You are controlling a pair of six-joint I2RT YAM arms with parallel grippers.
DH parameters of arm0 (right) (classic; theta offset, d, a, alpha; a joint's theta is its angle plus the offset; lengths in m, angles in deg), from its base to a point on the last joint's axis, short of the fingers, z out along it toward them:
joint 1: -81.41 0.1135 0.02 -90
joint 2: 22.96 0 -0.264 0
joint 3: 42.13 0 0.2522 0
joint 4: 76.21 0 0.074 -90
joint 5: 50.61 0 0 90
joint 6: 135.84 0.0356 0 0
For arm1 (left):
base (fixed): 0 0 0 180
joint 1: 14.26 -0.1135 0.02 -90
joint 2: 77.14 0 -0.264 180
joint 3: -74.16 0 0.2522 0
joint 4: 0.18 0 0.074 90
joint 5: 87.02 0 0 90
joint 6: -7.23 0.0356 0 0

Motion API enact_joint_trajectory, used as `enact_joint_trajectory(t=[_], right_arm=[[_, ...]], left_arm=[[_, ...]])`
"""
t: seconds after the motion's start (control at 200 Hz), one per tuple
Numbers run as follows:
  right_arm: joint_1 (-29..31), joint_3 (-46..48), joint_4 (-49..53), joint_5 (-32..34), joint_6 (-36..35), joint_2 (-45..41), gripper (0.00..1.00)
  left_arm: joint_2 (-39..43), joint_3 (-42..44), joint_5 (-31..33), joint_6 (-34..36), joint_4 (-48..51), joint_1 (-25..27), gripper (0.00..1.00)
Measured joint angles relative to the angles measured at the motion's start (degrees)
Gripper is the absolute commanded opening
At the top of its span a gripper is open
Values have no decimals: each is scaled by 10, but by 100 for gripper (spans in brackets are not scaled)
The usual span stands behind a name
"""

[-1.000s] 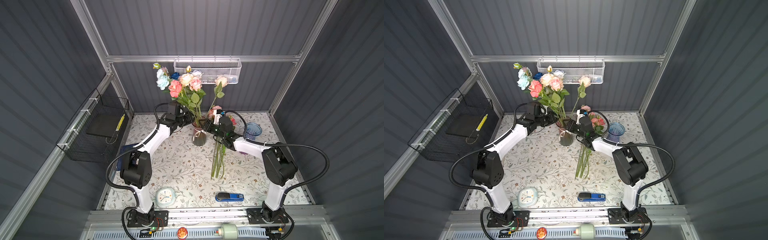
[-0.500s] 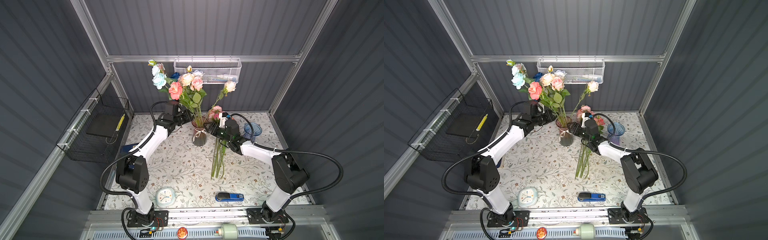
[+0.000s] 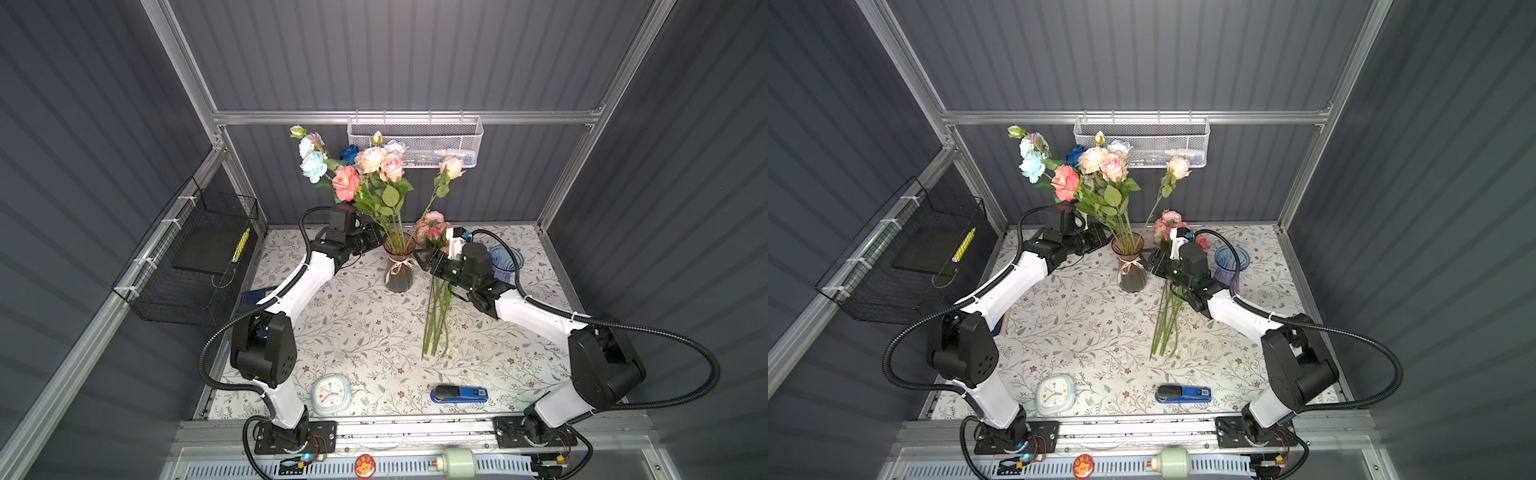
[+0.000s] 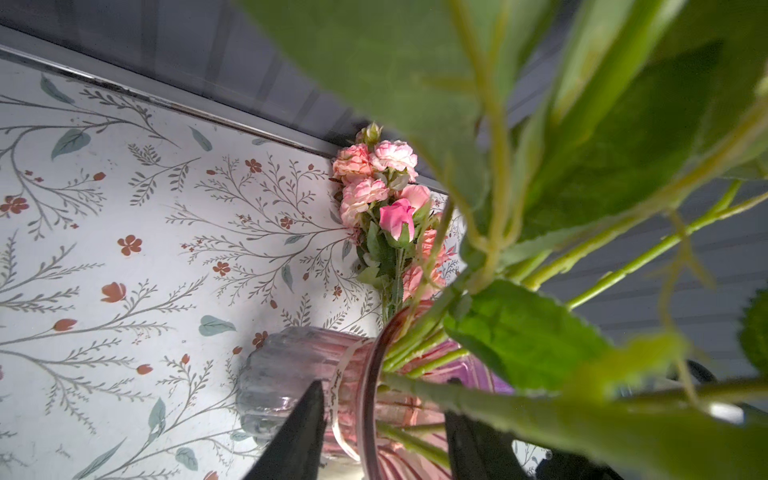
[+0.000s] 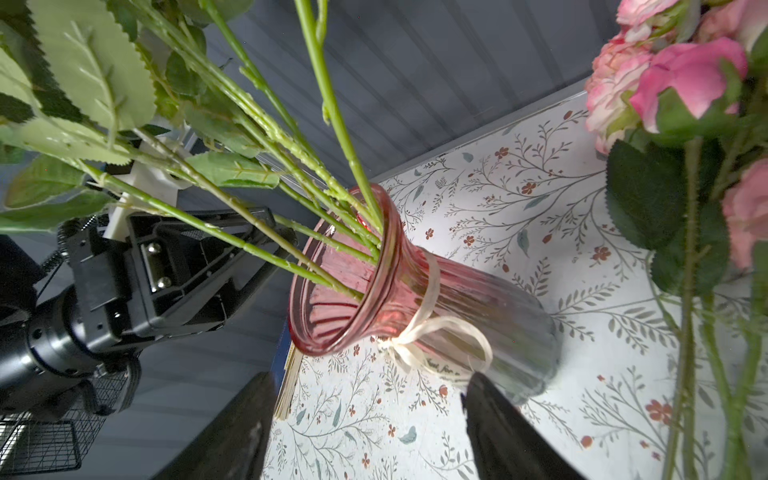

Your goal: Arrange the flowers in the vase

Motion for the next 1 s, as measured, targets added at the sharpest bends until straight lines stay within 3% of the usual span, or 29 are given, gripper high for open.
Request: enact_joint_trajectory(t=[0.165,0.55,0.925,1.0], right_arm=[[0,6,2,-4,-1,-8,74],[0,33,4,0,-1,-34,74],[0,61,13,2,0,-73,75],[0,72,21,3,1,-88,75]], left_arm=[[0,0,1,5,6,0,55],[58,33,32,-6,10,0,46],[101,122,68,-22,18,0,46],[110,138,75,-25,19,0,50]])
